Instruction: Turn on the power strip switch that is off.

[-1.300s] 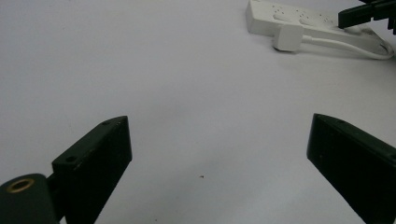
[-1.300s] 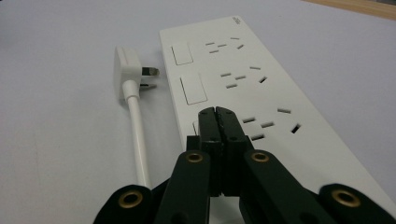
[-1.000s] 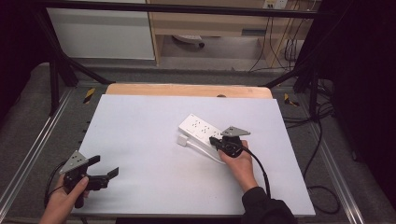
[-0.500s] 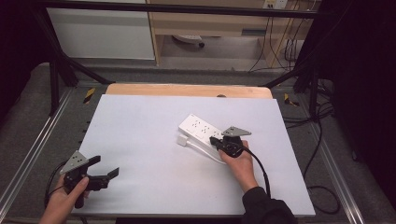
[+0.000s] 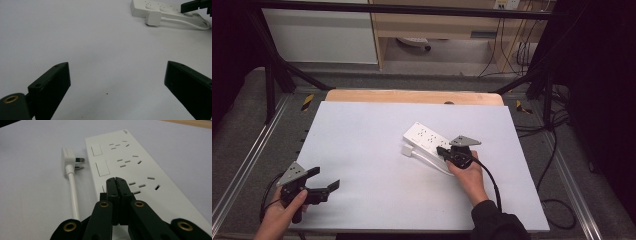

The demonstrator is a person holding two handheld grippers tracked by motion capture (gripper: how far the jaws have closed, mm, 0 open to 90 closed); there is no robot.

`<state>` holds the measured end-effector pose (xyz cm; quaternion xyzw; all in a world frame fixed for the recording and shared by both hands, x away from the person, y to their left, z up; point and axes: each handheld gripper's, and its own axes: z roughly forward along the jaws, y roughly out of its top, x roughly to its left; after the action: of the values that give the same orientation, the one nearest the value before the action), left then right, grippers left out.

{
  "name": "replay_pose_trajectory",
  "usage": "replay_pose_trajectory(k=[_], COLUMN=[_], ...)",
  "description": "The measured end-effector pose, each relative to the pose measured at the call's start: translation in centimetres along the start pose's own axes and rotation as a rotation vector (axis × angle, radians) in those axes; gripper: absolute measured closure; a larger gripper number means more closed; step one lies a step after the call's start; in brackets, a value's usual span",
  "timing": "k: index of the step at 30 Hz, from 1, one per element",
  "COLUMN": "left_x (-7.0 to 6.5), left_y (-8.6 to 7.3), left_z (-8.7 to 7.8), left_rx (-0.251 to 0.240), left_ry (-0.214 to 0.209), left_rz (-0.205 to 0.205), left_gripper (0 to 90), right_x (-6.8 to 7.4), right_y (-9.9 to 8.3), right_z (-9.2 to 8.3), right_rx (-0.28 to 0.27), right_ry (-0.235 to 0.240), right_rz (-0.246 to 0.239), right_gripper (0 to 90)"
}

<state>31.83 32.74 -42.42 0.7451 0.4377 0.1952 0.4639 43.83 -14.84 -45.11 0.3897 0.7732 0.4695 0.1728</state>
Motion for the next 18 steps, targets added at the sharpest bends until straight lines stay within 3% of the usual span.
replay_pose_trajectory(k=[18], left_x=[0.01], left_y=[-0.01], left_z=[0.02], left_rx=[0.004], left_ry=[0.000], left_rz=[0.003], left_gripper=[6.7], right_x=[-0.11], right_y=[-0.08], right_z=[-0.11], right_rx=[0.013], right_ry=[-0.008], right_rz=[0.004], right_gripper=[90.0])
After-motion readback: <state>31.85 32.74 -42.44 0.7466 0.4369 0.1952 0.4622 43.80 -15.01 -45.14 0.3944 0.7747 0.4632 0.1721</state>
